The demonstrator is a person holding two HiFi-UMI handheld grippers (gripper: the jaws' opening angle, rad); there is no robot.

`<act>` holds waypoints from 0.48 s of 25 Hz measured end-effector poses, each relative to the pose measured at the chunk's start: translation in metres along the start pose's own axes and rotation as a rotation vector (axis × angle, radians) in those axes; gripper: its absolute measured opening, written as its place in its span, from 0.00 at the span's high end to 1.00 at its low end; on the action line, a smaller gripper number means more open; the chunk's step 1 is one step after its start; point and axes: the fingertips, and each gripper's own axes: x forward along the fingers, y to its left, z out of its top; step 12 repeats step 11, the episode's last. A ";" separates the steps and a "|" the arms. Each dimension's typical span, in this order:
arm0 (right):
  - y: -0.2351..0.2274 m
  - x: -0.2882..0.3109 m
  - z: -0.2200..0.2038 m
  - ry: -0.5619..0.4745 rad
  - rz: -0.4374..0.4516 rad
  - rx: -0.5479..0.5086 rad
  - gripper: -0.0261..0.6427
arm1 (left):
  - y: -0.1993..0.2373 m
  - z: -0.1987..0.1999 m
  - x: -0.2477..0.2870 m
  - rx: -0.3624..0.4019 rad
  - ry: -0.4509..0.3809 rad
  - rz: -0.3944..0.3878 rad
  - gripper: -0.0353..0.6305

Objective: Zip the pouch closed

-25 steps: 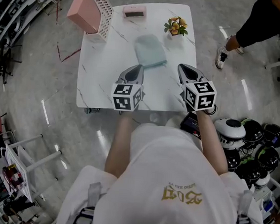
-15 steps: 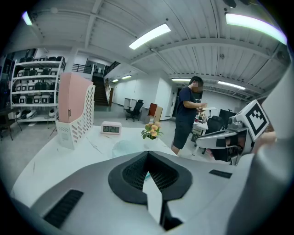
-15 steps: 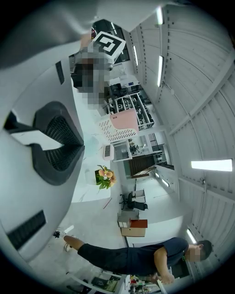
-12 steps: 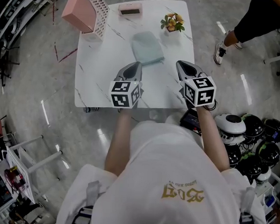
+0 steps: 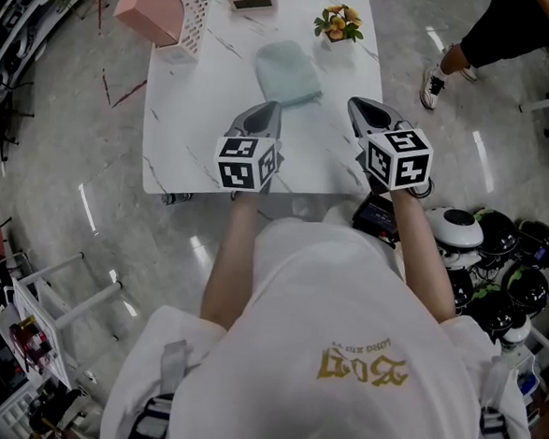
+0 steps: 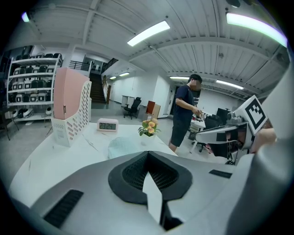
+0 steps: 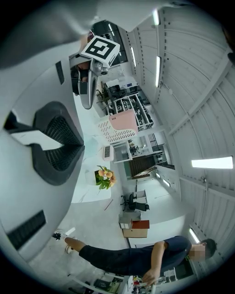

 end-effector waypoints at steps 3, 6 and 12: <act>0.000 -0.004 -0.002 0.007 0.000 0.000 0.94 | -0.002 -0.002 0.000 -0.004 0.005 -0.006 0.92; -0.003 -0.005 -0.005 0.010 0.000 0.018 0.94 | -0.003 -0.003 0.000 -0.002 0.013 -0.010 0.92; -0.009 -0.006 -0.016 0.018 -0.005 0.030 0.94 | -0.002 -0.010 0.004 0.006 0.027 -0.011 0.92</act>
